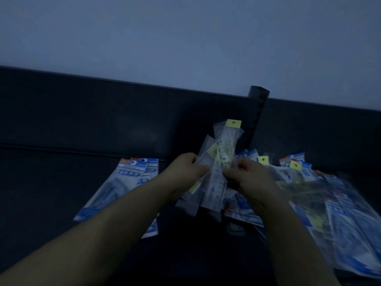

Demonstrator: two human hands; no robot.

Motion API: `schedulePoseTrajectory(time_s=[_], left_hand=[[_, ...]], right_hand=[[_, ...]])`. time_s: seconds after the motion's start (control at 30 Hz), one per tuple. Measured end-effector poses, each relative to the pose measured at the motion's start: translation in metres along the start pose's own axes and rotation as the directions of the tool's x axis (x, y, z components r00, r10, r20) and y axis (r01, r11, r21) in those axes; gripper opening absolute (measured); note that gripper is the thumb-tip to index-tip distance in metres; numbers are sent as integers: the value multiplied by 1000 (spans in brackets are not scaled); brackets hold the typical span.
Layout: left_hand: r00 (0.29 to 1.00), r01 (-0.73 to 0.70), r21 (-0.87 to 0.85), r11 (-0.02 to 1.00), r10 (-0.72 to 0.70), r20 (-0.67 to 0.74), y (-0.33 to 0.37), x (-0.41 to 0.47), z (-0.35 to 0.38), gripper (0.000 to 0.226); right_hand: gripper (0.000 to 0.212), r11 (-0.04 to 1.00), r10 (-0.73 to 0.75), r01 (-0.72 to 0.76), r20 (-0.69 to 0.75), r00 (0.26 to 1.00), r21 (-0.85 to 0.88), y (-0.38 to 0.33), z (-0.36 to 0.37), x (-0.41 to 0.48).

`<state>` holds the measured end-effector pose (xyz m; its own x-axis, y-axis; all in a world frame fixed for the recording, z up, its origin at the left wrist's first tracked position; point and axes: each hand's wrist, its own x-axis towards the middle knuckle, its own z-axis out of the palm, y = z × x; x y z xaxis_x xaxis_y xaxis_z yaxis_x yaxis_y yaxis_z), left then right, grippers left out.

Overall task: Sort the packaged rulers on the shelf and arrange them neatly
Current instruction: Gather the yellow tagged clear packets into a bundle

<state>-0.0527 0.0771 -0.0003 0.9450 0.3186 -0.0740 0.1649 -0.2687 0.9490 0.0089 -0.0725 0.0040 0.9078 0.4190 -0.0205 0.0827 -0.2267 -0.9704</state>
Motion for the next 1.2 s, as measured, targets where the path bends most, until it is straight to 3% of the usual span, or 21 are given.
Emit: schedulePoseTrajectory(time_s=[0.3, 0.53, 0.77, 0.93, 1.0, 1.1, 1.2], left_hand=[[975, 45, -74, 996, -60, -216, -42, -100, -132, 29], [910, 74, -160, 984, -132, -393, -78, -188, -244, 21], [796, 69, -143, 987, -141, -589, -108, -262, -342, 12], [680, 127, -152, 980, -197, -707, -129, -295, -404, 16], [637, 164, -170, 972, -235, -734, -139, -305, -427, 20], [577, 185, -190, 964, -263, -774, -153, -315, -461, 33], [536, 199, -236, 951, -308, -786, -168, -318, -492, 42]], right_hand=[[10, 998, -63, 62, 158, 986, 10, -43, 145, -53], [15, 988, -147, 152, 297, 944, 7, -84, 282, -97], [25, 983, -172, 185, 480, 860, 21, -127, 399, -137], [12, 981, -164, 196, 586, 794, 9, -149, 480, -148], [12, 981, -156, 191, 617, 771, 9, -154, 512, -148], [32, 984, -147, 180, 655, 741, 17, -160, 556, -148], [32, 984, -142, 175, 691, 709, 23, -166, 596, -144]])
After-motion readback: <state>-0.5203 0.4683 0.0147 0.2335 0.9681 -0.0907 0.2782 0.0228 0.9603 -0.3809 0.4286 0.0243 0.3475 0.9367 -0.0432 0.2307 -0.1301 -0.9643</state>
